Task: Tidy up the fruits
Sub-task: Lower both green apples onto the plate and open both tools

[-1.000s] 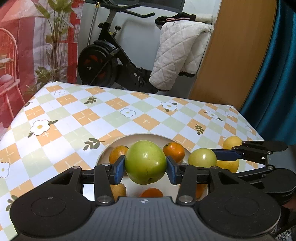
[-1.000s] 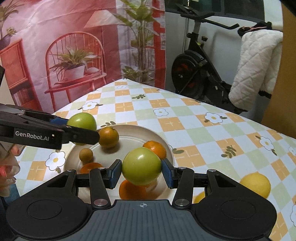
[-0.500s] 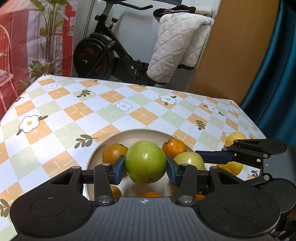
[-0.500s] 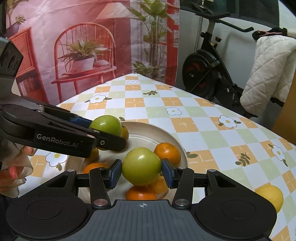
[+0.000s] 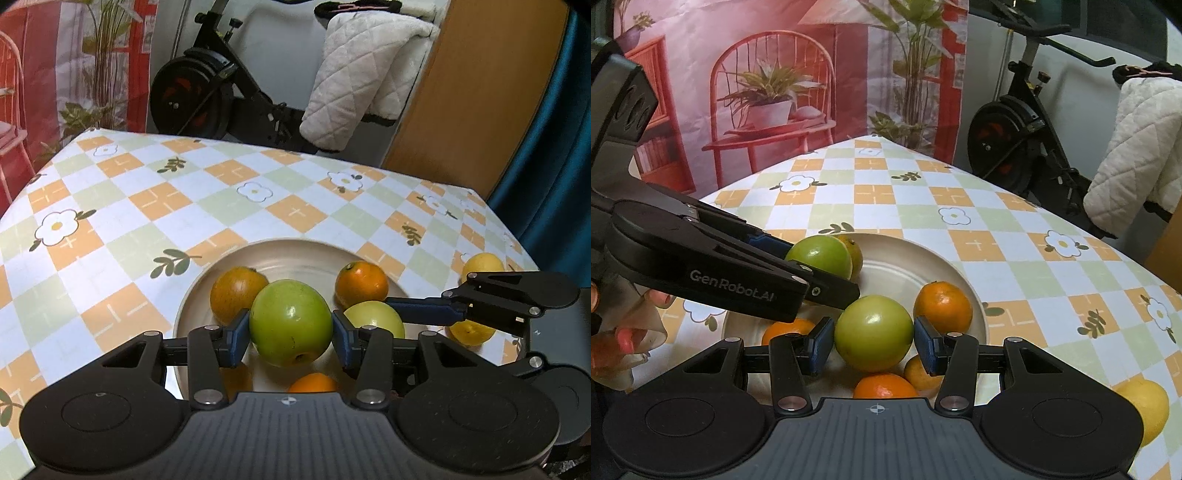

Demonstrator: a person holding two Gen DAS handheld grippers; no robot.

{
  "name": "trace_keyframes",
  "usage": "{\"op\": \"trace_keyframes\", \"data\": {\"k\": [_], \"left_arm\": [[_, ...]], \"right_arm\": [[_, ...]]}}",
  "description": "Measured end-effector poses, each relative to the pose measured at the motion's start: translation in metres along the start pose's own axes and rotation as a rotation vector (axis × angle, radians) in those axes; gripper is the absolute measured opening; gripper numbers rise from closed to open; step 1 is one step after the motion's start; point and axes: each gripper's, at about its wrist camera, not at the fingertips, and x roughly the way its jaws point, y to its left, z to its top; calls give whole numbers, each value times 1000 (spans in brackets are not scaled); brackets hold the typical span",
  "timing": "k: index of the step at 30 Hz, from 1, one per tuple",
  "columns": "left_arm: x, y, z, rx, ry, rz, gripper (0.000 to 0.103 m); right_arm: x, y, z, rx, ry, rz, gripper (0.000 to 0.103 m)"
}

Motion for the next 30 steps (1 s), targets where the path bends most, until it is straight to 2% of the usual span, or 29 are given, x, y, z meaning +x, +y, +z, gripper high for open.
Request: {"op": "trace_keyframes", "data": {"k": [12, 23, 26, 30], "left_arm": [[10, 6, 0, -30, 37, 3, 49], [4, 9, 2, -64, 5, -11, 50], [1, 7, 2, -67, -5, -6, 55], [-8, 3, 2, -64, -22, 1, 57]], "right_arm": [[12, 0, 1, -7, 19, 3, 44], [8, 2, 1, -12, 7, -24, 46], [4, 0, 0, -2, -2, -35, 53], [-7, -3, -5, 19, -26, -47, 64]]}}
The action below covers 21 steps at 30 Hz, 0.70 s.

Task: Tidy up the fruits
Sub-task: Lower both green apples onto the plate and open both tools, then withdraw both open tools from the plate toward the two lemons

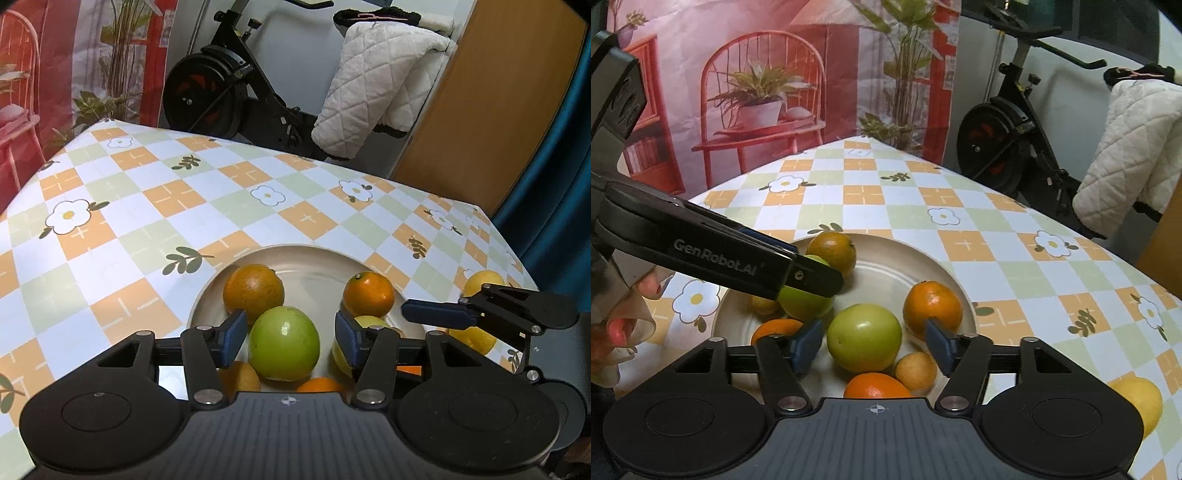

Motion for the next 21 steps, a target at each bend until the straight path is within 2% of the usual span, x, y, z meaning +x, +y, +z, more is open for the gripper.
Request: {"op": "trace_keyframes", "data": {"k": [4, 9, 21], "left_arm": [[-12, -8, -1, 19, -34, 16, 65], [-26, -20, -3, 23, -76, 29, 65], [-47, -64, -23, 53, -137, 41, 65]], "right_arm": [[-17, -8, -7, 45, -30, -16, 75], [-44, -23, -21, 121, -72, -45, 83], [-96, -71, -62, 260, -130, -155, 84]]}}
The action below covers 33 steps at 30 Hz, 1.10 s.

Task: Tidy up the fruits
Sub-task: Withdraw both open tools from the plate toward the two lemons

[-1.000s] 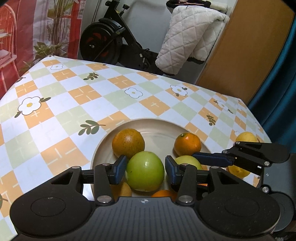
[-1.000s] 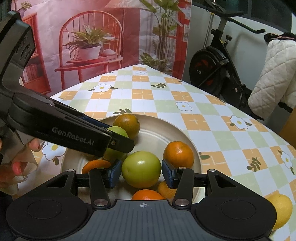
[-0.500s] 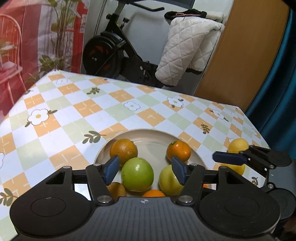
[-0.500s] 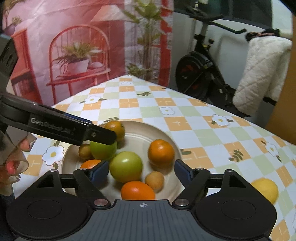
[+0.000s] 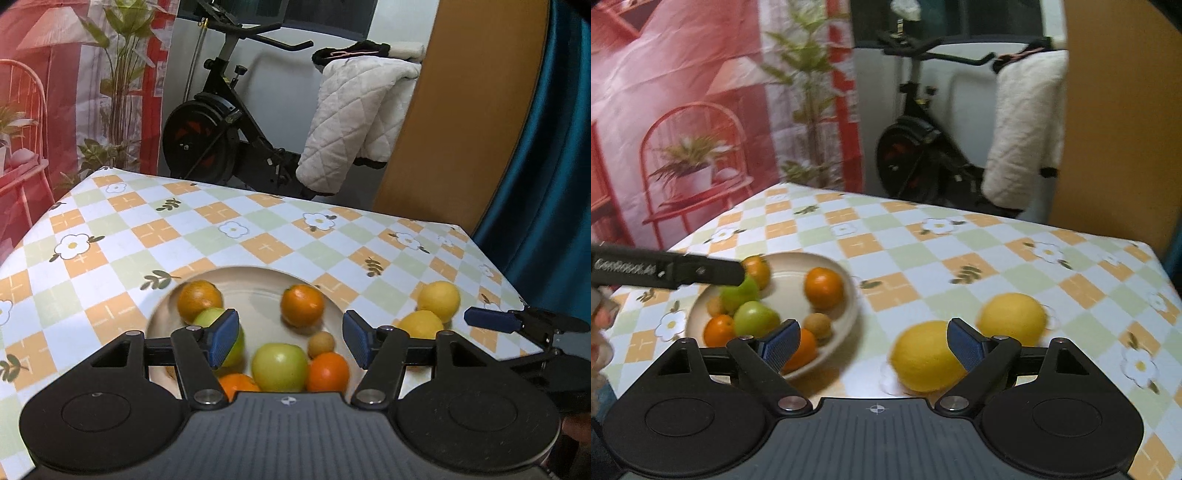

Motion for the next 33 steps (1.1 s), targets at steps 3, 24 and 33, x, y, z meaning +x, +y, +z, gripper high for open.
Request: {"op": "trace_keyframes", "data": {"k": [3, 24, 33], "left_arm": [[-1, -10, -4, 9, -2, 9, 64], [24, -57, -11, 55, 34, -51, 59], [35, -69, -13, 31, 61, -66, 62]], "right_arm": [[-3, -10, -5, 23, -6, -23, 84], [-10, -60, -29, 61, -68, -79, 78], [-23, -84, -32, 89, -115, -121, 102]]}}
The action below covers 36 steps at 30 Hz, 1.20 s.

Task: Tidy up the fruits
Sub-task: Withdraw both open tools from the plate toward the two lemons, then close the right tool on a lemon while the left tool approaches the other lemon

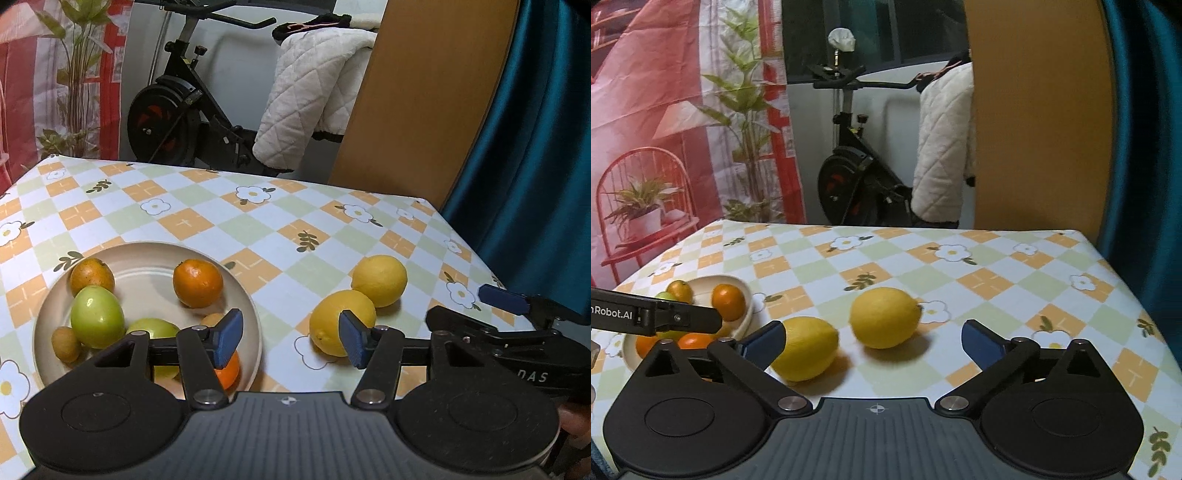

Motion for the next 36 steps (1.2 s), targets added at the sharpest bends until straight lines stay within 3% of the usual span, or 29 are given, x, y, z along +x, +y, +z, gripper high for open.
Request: {"op": "trace_keyframes", "data": {"k": [5, 7, 11, 20, 26, 36], "left_arm": [[-6, -1, 1, -24, -31, 4, 85], [-8, -2, 2, -22, -42, 3, 88], [-8, -9, 2, 42, -34, 65, 89], [-11, -10, 4, 77, -38, 107, 89], [-8, -11, 5, 62, -59, 54, 87], [11, -30, 14, 159, -36, -28, 80]], "right_arm": [[-2, -4, -2, 1, -4, -28, 103], [-3, -3, -2, -17, 1, -32, 103], [-5, -1, -3, -20, 4, -24, 103], [-10, -5, -2, -23, -42, -22, 103], [-8, -8, 4, -52, -43, -24, 103], [-2, -18, 9, -46, 12, -5, 103]]}}
